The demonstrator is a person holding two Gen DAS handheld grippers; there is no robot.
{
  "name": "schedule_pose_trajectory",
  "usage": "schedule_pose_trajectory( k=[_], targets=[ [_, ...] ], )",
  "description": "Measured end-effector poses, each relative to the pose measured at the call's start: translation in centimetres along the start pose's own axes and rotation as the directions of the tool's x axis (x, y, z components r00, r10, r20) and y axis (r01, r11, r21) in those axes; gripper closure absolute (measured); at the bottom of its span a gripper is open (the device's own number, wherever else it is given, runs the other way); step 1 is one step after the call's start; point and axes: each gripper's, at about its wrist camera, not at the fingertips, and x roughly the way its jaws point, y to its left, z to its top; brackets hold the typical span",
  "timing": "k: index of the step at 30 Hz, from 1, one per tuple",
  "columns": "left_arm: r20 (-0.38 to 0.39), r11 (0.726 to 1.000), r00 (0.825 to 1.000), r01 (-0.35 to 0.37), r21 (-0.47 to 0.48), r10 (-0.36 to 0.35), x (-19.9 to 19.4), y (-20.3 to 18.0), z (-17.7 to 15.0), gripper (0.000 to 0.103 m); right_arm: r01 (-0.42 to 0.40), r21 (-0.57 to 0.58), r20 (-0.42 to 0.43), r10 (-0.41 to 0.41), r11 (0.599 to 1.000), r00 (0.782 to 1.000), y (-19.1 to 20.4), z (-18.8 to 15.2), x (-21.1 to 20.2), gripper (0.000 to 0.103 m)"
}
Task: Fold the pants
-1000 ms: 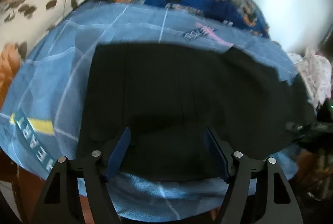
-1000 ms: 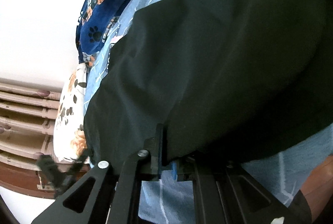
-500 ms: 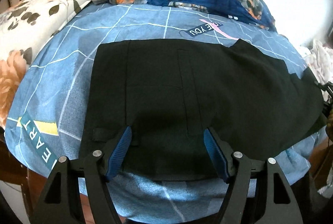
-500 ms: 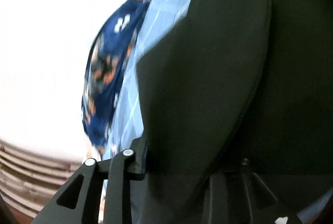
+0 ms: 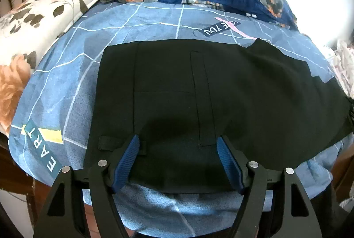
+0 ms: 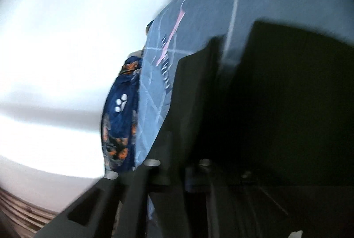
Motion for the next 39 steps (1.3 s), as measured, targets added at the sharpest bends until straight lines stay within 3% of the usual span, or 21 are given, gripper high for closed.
schedule_pose_trajectory(
  k=[6,12,17,27,32,34,36,39],
  targets=[
    [0.0,1.0,1.0,0.004,0.002,-0.004,0.1,0.0,-0.1,0.028,0.076,-0.1,0.073,-0.069,0.992,0.995,-0.4,0.8,-5.0,0.098],
    [-0.001,1.0,1.0,-0.003,0.012,0.003,0.2,-0.2,-0.1,0.027,0.092,-0.077,0.091,-0.085,0.993,0.992,-3.5,-0.3,-8.9,0.098],
    [-0.003,0.999,1.0,-0.011,0.037,0.011,0.4,-0.5,-0.2,0.025,0.108,-0.055,0.09,-0.103,0.993,0.991,-5.2,-1.0,-9.3,0.099],
    [0.004,0.998,1.0,-0.018,0.061,0.018,0.4,-1.0,-0.4,0.021,0.069,-0.015,0.075,-0.068,0.997,0.995,-6.6,-0.5,-9.8,0.1],
    [0.002,0.998,1.0,-0.019,0.066,0.019,0.6,-1.3,-0.3,0.015,-0.036,0.096,0.069,0.029,0.995,0.997,-8.5,-0.1,-10.6,0.096],
    [0.002,0.998,1.0,-0.017,0.067,0.017,0.6,-1.2,-0.3,0.014,-0.037,0.102,0.148,0.022,0.994,0.989,-8.7,0.1,-12.3,0.089],
    [0.003,0.997,1.0,-0.016,0.07,0.015,0.6,-1.1,-0.3,0.013,-0.094,0.166,0.224,0.055,0.982,0.973,-10.0,0.7,-14.5,0.082],
    [0.007,0.998,1.0,-0.012,0.062,0.012,0.6,-1.3,-0.2,0.011,-0.073,0.175,0.26,0.025,0.982,0.965,-10.9,1.5,-16.9,0.081]
  ],
)
